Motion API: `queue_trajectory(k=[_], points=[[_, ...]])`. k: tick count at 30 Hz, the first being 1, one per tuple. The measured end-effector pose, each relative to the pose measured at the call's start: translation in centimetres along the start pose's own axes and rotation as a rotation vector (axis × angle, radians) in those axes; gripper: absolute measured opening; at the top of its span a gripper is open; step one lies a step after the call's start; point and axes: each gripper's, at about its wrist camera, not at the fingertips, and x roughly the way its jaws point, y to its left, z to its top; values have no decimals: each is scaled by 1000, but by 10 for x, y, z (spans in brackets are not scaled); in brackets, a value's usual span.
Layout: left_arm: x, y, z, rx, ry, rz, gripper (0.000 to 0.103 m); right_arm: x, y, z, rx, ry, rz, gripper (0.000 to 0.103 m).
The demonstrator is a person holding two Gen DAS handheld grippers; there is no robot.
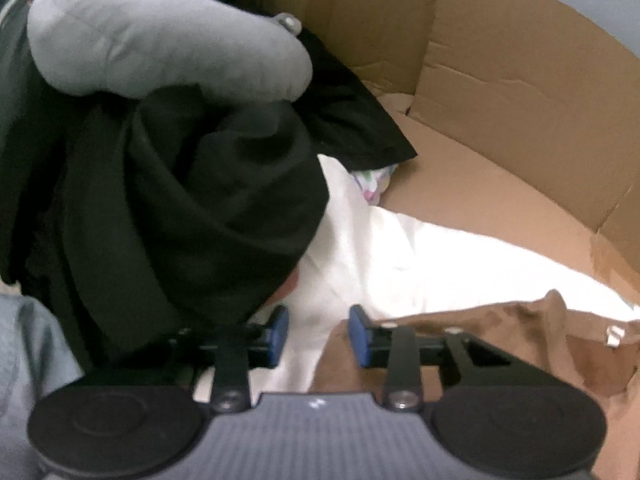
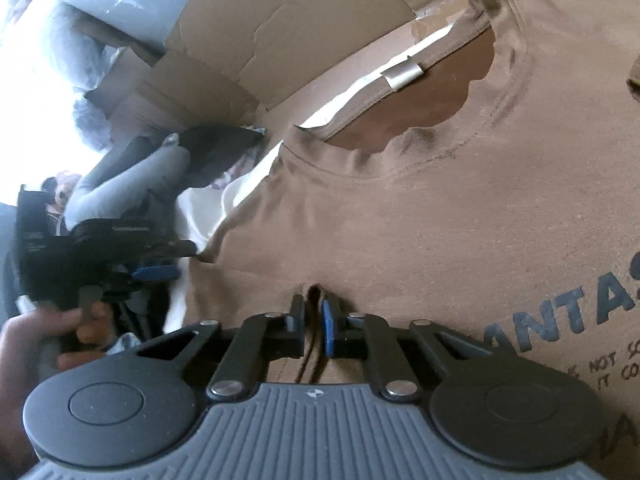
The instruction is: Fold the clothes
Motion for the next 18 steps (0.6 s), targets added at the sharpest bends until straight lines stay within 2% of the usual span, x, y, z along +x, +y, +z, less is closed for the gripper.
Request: queue_trajectory(k=[3, 9, 12, 14, 18], points=[[-4, 0, 0, -22, -3, -33, 27, -1, 2, 1, -27, 4, -5, 3], [5, -9, -5, 62, 47, 7, 21, -1, 2, 1, -11, 20, 16, 6], [14, -13, -13, 97, 36, 42, 19, 2, 8, 2, -48, 35, -15, 3], [14, -9, -13, 45, 26, 37, 17, 2, 12, 5, -76, 42, -33, 0], [15, -5, -12, 19, 24, 34, 17, -7, 11, 7, -80, 22, -67, 0]])
